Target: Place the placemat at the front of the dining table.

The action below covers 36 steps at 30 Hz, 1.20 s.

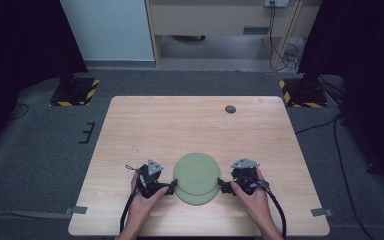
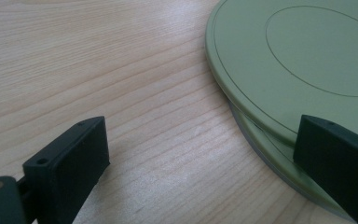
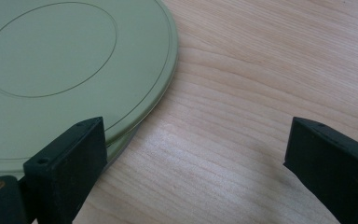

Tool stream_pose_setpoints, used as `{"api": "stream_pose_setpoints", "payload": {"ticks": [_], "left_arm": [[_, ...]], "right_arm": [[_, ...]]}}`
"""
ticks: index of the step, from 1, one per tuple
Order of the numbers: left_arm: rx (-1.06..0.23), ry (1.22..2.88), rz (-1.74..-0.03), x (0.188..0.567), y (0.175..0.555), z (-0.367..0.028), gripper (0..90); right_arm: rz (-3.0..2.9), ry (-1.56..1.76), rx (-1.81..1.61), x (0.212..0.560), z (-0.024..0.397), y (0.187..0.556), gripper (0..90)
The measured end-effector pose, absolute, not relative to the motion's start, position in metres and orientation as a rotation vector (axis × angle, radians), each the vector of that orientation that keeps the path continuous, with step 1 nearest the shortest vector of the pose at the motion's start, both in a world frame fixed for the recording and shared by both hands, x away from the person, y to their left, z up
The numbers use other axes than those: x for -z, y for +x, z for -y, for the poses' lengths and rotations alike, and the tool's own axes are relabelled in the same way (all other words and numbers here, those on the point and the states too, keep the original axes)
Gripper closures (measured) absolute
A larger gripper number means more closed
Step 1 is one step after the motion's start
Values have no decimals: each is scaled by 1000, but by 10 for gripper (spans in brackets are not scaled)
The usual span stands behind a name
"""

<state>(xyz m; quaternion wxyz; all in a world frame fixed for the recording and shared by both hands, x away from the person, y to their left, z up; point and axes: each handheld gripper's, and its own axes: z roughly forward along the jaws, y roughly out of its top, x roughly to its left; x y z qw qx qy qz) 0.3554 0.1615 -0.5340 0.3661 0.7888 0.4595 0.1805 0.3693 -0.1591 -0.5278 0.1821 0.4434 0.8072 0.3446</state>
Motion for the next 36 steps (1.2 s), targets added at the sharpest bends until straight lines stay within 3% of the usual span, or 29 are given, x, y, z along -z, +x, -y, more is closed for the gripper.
{"api": "stream_pose_setpoints", "payload": {"ticks": [24,36], "left_arm": [[-485,2018,-1202,534,363,-158,6],[-476,2019,-1179,529,360,-158,27]], "right_arm": [[-2254,1269,-986,531,159,377,34],[-2248,1269,-982,527,157,379,68]]}}
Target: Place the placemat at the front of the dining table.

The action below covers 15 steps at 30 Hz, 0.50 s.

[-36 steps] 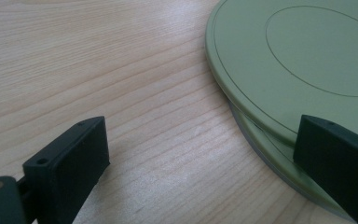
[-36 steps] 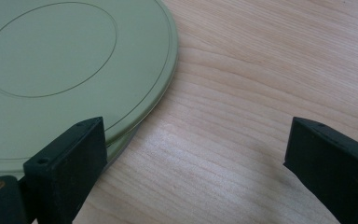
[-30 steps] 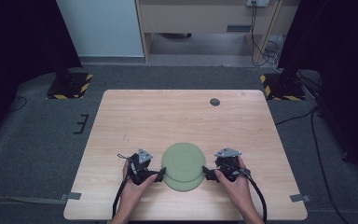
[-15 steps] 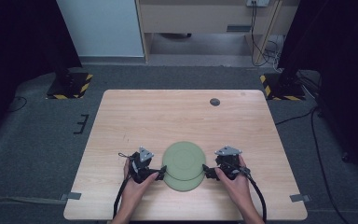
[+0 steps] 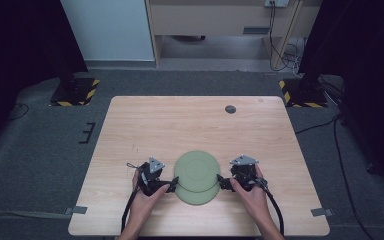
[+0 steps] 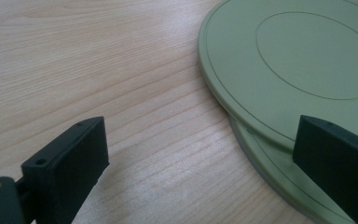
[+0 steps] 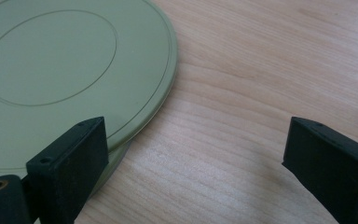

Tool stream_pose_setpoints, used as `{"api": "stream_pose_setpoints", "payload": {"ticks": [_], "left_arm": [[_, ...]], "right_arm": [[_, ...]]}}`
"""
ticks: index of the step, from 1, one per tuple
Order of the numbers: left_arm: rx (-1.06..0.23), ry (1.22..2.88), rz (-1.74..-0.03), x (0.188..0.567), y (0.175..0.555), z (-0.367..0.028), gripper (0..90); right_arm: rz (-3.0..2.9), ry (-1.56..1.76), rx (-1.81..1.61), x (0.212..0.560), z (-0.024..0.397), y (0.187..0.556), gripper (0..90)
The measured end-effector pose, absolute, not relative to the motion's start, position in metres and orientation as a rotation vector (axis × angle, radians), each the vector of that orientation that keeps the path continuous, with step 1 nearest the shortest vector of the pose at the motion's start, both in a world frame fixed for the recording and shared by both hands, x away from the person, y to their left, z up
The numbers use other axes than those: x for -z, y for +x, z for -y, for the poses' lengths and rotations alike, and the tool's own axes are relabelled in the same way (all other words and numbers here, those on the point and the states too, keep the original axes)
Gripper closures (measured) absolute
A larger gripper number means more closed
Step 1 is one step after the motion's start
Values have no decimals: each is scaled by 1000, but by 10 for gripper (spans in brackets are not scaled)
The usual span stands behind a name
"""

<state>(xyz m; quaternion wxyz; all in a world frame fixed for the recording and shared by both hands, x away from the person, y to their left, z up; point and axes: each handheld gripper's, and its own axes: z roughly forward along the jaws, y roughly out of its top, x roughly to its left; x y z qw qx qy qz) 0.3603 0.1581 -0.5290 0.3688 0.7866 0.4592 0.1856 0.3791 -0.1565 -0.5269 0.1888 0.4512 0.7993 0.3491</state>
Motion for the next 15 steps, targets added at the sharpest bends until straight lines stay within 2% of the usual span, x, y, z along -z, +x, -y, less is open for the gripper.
{"api": "stream_pose_setpoints", "payload": {"ticks": [8,15], "left_arm": [[-455,2034,-1159,525,355,-157,24],[-432,2043,-1136,522,348,-162,22]], "right_arm": [[-2355,1223,-962,506,151,390,79],[-2416,1201,-952,485,131,417,57]]}}
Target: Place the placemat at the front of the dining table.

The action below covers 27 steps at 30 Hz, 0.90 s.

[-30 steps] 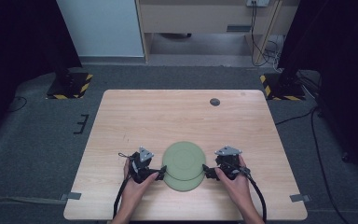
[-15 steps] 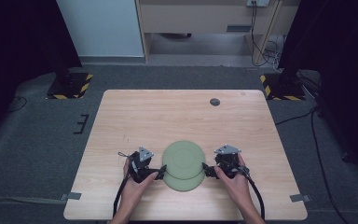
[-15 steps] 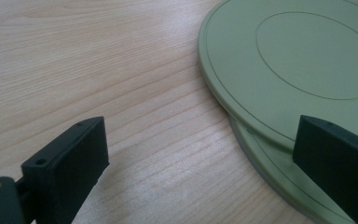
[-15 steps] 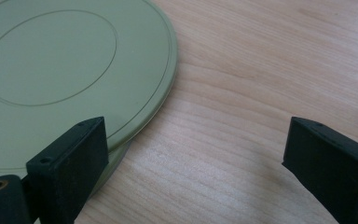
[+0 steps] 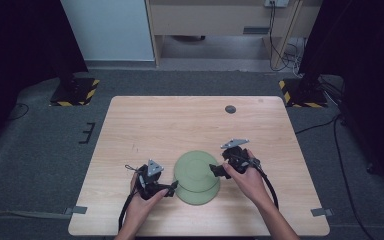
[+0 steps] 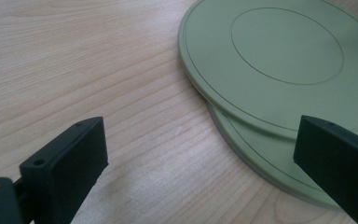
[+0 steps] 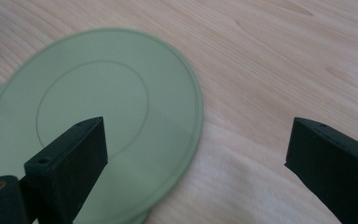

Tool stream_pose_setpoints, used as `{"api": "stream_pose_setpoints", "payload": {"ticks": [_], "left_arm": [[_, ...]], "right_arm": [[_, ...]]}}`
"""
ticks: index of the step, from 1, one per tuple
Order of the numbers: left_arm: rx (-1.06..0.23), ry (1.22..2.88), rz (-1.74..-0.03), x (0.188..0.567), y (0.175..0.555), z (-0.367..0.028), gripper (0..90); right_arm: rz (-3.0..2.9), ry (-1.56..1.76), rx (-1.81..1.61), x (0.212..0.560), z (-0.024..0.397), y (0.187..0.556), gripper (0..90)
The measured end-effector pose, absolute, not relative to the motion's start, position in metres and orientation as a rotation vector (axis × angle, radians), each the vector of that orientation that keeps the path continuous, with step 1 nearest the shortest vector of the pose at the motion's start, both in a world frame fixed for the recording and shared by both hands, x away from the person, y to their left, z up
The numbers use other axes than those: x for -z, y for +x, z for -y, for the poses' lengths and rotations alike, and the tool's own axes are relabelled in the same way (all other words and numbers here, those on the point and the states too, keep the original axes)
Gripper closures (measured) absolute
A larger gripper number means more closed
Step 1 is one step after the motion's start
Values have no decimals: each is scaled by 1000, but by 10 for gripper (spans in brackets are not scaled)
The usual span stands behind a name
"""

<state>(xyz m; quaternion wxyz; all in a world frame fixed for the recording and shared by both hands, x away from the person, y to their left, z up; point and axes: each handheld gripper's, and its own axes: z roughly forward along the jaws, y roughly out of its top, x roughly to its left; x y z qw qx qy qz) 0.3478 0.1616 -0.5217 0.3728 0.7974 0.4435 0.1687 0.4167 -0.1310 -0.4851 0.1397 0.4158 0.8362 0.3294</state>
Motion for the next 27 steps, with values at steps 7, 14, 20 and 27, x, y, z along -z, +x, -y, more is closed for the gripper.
{"api": "stream_pose_setpoints", "payload": {"ticks": [7,14,20,27], "left_arm": [[-430,2074,-1108,524,344,-153,25],[-415,2080,-1104,527,342,-148,25],[-400,2095,-1109,531,342,-146,25],[-379,2087,-1117,533,344,-147,8]], "right_arm": [[-2473,1199,-915,480,114,441,59],[-2530,1191,-905,488,95,464,91],[-2583,1210,-906,498,88,474,109],[-2636,1223,-916,511,87,479,113]]}}
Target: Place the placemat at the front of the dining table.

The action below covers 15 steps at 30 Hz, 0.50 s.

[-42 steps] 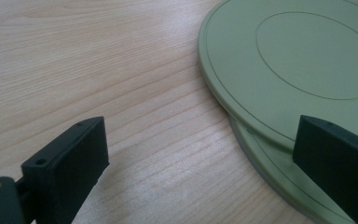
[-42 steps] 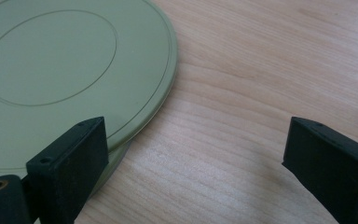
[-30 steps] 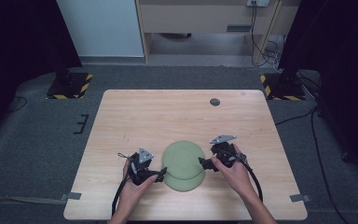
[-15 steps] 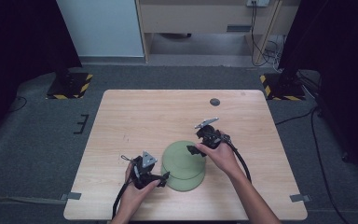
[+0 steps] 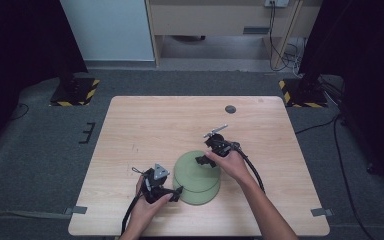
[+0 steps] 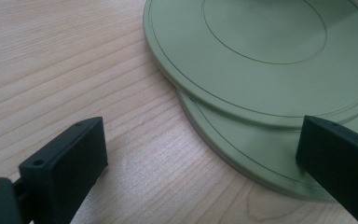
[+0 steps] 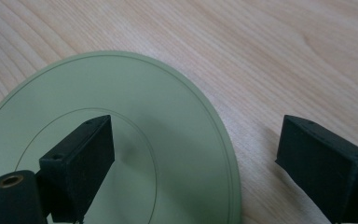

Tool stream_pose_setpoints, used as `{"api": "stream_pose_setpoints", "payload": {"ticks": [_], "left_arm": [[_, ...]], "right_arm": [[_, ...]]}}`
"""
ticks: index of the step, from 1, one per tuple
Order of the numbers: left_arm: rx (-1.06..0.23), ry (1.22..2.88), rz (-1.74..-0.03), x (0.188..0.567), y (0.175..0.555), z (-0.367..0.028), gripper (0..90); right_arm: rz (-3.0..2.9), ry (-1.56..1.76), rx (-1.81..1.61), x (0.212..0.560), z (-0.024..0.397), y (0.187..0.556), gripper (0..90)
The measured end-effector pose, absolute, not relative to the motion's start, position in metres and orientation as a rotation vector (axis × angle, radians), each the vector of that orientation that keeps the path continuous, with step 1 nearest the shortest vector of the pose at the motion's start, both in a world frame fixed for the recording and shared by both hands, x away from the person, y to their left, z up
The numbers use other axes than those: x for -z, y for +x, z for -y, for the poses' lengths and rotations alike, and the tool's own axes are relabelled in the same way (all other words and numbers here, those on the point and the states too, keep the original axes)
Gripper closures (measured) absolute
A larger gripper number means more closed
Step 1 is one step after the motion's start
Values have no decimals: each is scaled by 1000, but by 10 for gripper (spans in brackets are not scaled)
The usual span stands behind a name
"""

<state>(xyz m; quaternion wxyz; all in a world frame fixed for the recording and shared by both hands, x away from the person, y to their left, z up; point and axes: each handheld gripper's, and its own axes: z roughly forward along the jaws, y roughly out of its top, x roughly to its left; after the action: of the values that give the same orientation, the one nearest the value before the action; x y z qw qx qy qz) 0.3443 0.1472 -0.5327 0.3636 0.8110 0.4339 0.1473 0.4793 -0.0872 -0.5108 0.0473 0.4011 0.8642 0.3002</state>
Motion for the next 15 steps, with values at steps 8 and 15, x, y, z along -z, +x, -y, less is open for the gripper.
{"api": "stream_pose_setpoints", "payload": {"ticks": [8,15], "left_arm": [[-381,2072,-1124,534,348,-146,1],[-387,2061,-1132,535,350,-143,0]], "right_arm": [[-2681,1221,-950,516,86,480,160],[-2694,1215,-961,515,87,479,175]]}}
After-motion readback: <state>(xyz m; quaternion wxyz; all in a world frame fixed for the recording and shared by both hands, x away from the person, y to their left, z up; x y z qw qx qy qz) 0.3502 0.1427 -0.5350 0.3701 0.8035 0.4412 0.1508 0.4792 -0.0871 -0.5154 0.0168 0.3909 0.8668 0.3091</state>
